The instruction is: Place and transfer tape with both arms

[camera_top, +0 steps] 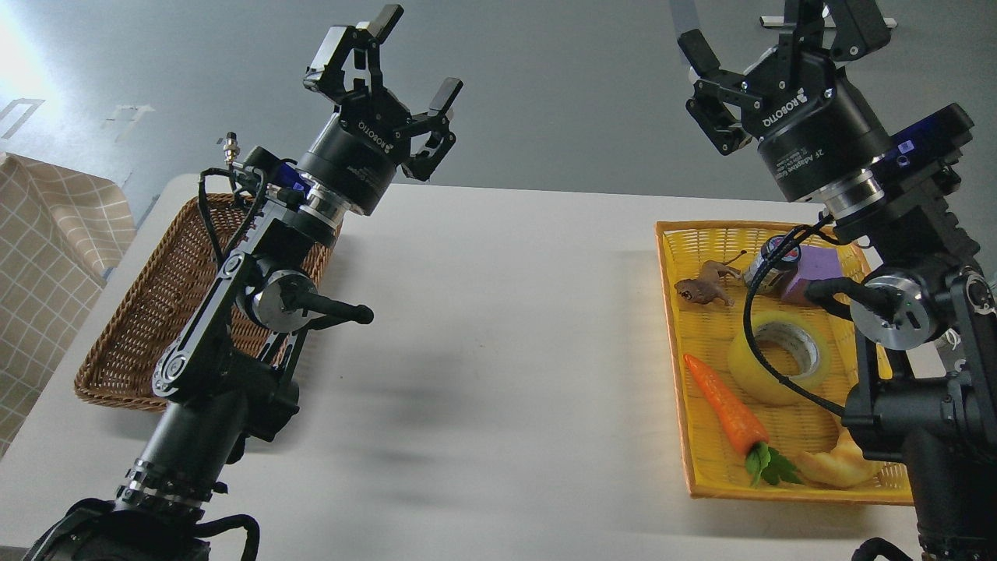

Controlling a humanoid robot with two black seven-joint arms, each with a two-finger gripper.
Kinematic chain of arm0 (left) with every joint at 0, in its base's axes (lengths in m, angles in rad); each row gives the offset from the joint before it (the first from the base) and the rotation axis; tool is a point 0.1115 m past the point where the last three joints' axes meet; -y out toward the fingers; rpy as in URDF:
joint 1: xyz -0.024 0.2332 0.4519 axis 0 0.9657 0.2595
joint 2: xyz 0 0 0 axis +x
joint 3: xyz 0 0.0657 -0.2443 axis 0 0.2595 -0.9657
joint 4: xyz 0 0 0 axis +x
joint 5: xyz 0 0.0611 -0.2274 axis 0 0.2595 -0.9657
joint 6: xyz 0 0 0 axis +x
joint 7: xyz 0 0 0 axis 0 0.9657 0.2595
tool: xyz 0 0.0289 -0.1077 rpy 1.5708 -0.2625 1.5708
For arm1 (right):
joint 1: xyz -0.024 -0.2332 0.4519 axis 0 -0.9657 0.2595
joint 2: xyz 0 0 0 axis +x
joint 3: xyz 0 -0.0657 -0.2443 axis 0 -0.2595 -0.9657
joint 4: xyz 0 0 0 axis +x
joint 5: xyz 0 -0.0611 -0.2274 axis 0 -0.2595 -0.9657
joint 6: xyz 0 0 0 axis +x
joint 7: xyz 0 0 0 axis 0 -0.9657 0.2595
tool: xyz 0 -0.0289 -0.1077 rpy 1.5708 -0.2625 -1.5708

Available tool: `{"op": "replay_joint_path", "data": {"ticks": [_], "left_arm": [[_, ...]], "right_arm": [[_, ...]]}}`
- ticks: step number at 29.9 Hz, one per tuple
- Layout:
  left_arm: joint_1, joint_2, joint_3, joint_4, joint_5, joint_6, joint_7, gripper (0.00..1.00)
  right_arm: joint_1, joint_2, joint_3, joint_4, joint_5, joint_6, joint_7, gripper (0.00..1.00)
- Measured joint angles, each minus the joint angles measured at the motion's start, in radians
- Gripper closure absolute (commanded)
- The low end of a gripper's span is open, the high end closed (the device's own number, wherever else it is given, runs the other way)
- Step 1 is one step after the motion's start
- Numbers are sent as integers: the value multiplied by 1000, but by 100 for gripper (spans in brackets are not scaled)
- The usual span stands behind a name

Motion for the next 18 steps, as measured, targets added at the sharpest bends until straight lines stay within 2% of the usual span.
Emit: {"op": "replay_joint_path", "data": {"ticks": [18], "left_arm": [[7, 0, 0, 0, -2, -7, -6, 2]], "right_arm": [[-3, 0, -8, -6, -6, -3, -10, 0]]}}
